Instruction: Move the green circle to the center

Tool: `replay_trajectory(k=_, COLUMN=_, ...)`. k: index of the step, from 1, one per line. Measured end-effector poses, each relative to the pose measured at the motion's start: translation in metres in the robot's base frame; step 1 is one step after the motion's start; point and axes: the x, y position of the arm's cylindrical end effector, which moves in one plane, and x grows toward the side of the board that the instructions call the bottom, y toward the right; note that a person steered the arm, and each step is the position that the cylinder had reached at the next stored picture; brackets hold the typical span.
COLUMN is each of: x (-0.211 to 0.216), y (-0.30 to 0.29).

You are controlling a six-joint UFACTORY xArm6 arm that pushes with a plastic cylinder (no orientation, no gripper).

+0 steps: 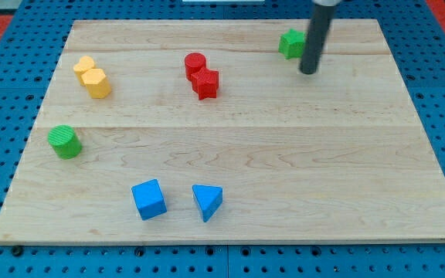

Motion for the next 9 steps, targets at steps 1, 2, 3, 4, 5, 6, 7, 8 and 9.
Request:
replay_trajectory(k=1, x=-0.044, y=-0.003)
replay_trajectory(k=2, x=-0.063, y=0.038)
replay_trajectory(k=3, x=0.037, y=0.042)
replay_trajectory(k=4, x=0.106, y=-0.027)
replay_trajectory(k=5, x=0.152, y=-0.113)
replay_trajectory(k=6, x=0.198, y=-0.195)
replay_trajectory(k=7, x=0.232, y=-0.314)
replay_trajectory(k=8, x=0.22, y=-0.392)
replay_trajectory(k=9, x=0.181, y=-0.363)
